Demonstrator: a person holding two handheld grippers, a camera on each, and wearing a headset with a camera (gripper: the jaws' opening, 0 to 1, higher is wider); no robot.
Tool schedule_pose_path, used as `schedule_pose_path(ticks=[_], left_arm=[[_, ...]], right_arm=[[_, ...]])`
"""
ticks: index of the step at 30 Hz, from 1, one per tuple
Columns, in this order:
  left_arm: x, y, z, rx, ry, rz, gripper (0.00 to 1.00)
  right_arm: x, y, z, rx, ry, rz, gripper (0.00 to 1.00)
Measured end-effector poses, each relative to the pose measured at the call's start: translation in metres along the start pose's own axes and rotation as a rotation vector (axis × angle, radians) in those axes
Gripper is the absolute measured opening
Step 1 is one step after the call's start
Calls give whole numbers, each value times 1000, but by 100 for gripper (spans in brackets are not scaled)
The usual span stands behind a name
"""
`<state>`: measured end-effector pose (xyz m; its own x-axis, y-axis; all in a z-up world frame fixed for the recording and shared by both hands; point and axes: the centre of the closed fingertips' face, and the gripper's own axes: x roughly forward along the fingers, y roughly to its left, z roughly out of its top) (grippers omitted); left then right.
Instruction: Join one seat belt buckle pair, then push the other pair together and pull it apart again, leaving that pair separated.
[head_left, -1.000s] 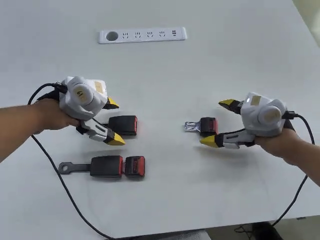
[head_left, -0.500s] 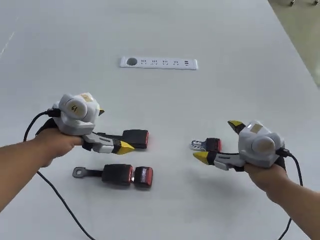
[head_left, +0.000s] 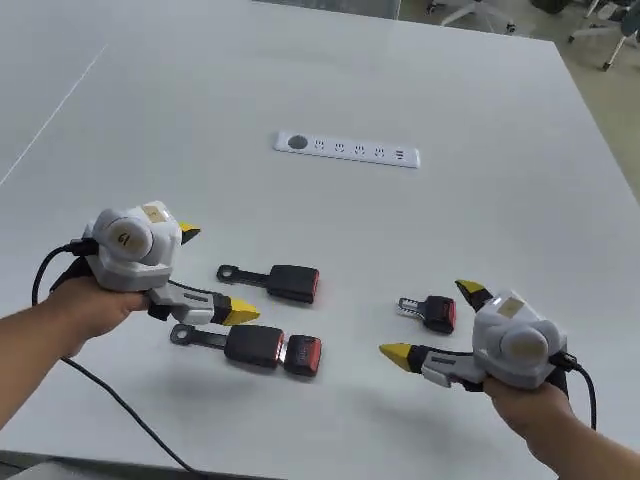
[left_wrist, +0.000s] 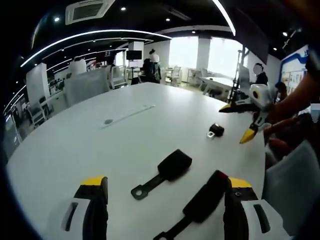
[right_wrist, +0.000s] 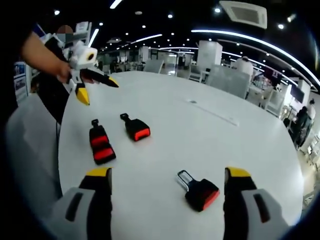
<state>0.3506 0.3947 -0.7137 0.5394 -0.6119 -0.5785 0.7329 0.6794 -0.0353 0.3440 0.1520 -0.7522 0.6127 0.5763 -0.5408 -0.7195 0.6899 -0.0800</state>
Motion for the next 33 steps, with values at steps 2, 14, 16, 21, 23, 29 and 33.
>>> schedule_pose_path(ticks=[2,14,16,21,23,29,33], left_arm=[[-9,-1,-3,2,-7,1,100],[-52,-2,-26,-84,-73,42,100],[-57,-4,-36,-97,-64,47,100],[-69,-6,-47,-137,-82,64,100],[-74,-9,-51,-129,-82,62,100],[-83,-13,-55,-133,-91,64,100],[-83,-15,-60,-125,-85,56,100]], right_arm=[[-2,2,2,-4,-12,3,96],[-23,21,-1,42,-17,-64,100],[-27,28,-4,41,-21,-69,100],[-35,41,-16,44,4,-77,100],[-40,46,-17,57,4,-84,100],[-47,56,-19,59,4,-94,100],[-49,56,-21,60,8,-100,100]])
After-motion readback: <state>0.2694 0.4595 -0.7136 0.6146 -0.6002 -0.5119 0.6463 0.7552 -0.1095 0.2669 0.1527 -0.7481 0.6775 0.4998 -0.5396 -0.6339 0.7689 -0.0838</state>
